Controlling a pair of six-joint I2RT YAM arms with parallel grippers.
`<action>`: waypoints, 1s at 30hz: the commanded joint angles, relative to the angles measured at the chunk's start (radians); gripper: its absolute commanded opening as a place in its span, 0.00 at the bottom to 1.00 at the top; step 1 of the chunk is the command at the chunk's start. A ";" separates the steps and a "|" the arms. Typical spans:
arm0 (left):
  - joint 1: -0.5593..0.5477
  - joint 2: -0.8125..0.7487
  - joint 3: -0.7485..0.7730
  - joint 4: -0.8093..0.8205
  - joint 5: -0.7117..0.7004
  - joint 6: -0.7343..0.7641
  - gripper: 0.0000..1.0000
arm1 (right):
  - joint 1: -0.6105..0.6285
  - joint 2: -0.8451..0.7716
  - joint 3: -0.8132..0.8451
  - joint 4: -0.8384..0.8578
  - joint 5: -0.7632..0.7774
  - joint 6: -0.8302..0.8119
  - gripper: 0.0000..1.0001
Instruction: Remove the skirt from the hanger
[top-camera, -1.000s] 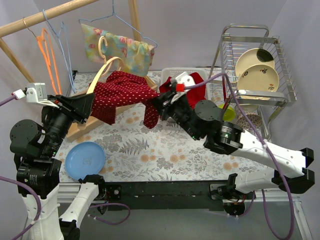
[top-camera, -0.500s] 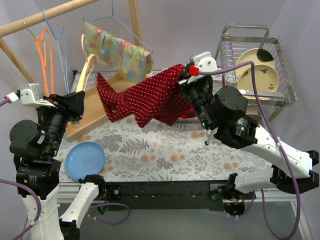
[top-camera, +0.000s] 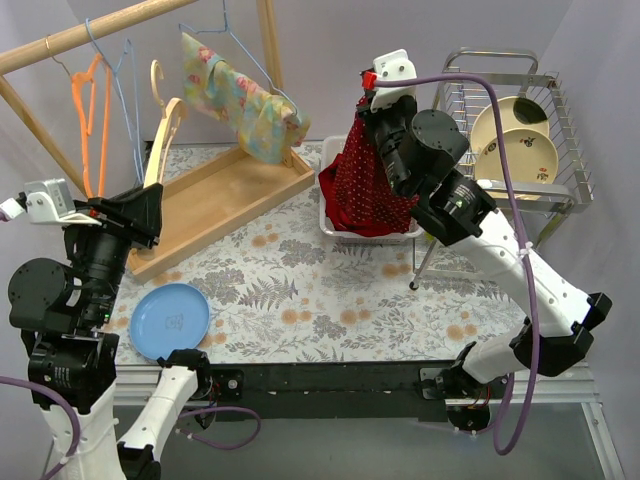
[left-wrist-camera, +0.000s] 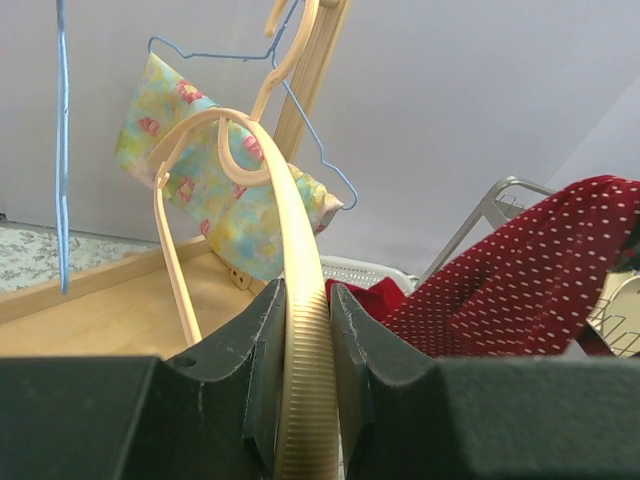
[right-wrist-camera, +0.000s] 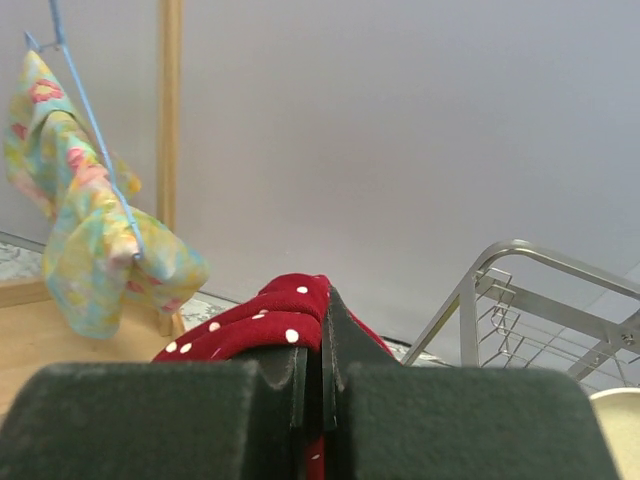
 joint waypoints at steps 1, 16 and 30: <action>0.006 -0.021 0.018 0.062 0.020 0.004 0.00 | -0.066 0.009 0.049 0.066 -0.152 0.014 0.01; 0.006 -0.034 0.000 0.094 0.025 0.024 0.00 | -0.298 0.171 0.002 0.215 -0.248 -0.095 0.01; 0.005 -0.049 -0.049 0.137 0.014 0.040 0.00 | -0.307 0.230 0.114 0.408 -0.150 -0.466 0.01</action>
